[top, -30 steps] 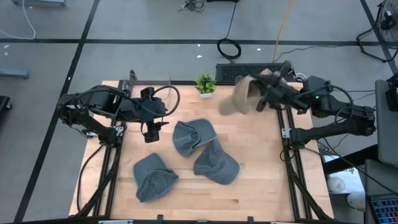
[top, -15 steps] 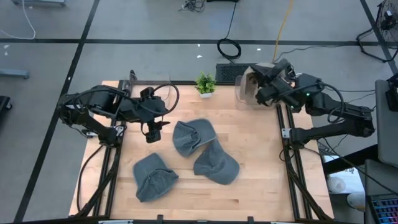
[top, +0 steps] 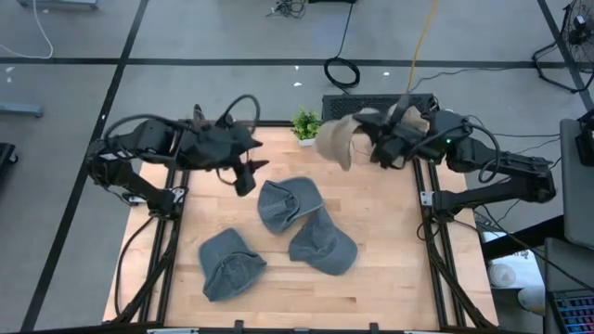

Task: Pick & Place hat
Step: Put the brown cap into the right transparent bin

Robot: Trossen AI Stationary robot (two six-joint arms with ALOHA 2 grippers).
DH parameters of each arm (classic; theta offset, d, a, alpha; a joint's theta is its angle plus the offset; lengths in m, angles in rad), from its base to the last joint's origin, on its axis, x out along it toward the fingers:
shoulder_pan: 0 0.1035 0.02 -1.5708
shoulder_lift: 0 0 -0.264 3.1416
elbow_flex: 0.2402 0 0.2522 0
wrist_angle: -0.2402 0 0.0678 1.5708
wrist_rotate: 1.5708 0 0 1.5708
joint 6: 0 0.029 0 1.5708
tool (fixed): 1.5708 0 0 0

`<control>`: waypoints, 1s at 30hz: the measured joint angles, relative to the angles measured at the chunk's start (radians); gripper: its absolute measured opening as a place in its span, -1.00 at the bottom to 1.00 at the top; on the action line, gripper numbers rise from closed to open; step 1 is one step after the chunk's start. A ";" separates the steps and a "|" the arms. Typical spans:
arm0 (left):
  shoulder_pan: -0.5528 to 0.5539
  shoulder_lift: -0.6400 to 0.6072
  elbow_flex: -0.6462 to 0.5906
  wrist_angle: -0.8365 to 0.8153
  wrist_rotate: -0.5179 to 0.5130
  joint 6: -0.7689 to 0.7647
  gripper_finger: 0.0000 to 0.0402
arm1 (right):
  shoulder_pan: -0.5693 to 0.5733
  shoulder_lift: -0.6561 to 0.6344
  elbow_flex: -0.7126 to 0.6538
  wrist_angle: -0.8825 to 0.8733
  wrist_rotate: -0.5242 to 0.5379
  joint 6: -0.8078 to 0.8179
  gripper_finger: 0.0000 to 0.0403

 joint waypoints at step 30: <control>0.277 0.086 0.000 0.316 1.026 -0.553 0.13 | 0.100 0.029 0.000 0.607 -0.558 0.442 -0.95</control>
